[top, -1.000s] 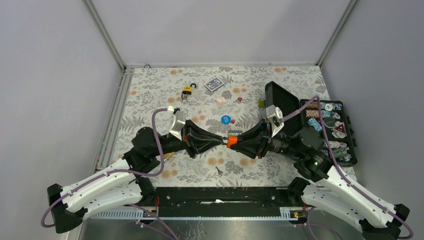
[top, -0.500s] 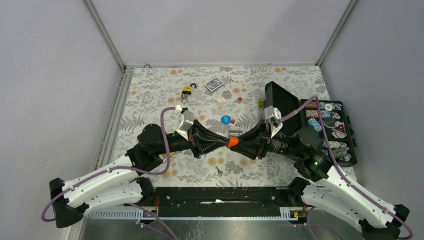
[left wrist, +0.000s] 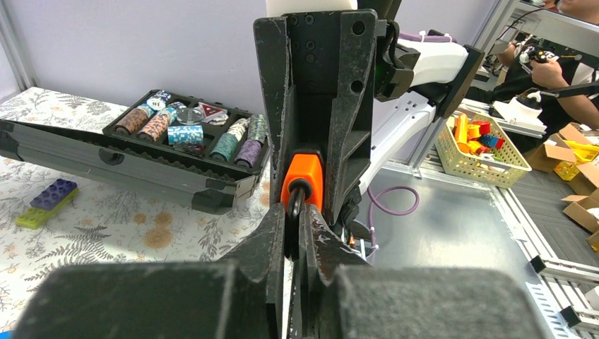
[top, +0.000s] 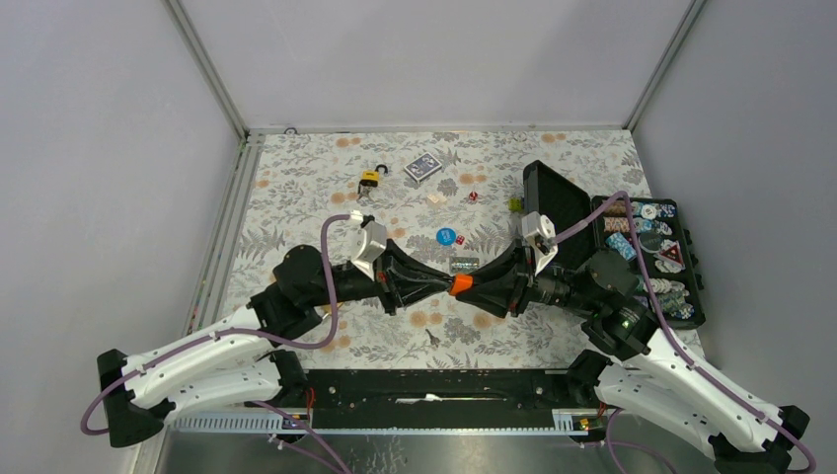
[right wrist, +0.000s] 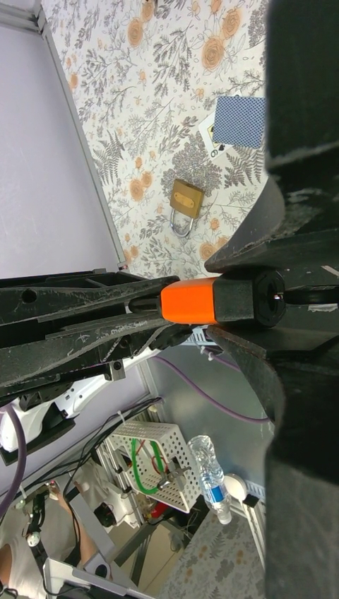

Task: Lock with the key
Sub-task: Lock the lock.

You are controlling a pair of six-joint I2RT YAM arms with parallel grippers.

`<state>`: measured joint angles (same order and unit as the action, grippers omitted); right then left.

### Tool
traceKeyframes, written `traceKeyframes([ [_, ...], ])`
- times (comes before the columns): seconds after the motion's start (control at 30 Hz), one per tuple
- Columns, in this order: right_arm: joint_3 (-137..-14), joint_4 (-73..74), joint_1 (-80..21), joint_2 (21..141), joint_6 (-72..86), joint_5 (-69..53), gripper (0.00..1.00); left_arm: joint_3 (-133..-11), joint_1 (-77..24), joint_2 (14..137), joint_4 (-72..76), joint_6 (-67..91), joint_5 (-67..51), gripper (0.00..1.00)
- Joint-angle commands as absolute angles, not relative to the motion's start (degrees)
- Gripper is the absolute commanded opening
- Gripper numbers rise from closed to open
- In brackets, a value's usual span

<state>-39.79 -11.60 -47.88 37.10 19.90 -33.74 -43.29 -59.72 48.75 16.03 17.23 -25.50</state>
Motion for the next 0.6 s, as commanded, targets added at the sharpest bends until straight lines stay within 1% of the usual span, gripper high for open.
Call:
traceKeyframes([
  [0.0,-41.0,-17.0,-49.0,39.1,20.0,-30.1,0.00,-43.2,-63.5,52.0,12.5,14.9,-27.3,0.00],
  [0.1,-40.8,-16.3,-49.0,37.9,18.8,-30.1,0.01,-42.1,-63.5,50.4,13.2,14.9,-25.7,0.00],
  [0.13,-40.6,-16.1,-48.9,37.3,18.6,-30.1,0.05,-41.8,-63.5,49.9,13.3,14.9,-25.1,0.00],
  [0.23,-40.0,-16.0,-49.0,35.5,17.7,-30.4,0.31,-40.9,-63.5,48.3,13.4,15.1,-23.6,0.00],
  [0.3,-39.7,-15.7,-49.0,34.5,16.9,-31.0,0.41,-40.4,-63.5,47.4,13.5,15.3,-22.9,0.00],
  [0.4,-39.7,-15.1,-49.0,33.1,16.1,-31.3,0.52,-39.5,-63.5,45.8,13.9,15.4,-21.6,0.00],
  [0.53,-39.9,-13.7,-49.0,31.6,15.3,-31.5,0.64,-38.7,-63.5,43.4,13.9,15.1,-20.0,0.00],
  [0.57,-40.0,-13.1,-49.0,31.3,15.0,-31.4,0.65,-38.7,-63.5,42.9,13.8,15.0,-19.7,0.00],
])
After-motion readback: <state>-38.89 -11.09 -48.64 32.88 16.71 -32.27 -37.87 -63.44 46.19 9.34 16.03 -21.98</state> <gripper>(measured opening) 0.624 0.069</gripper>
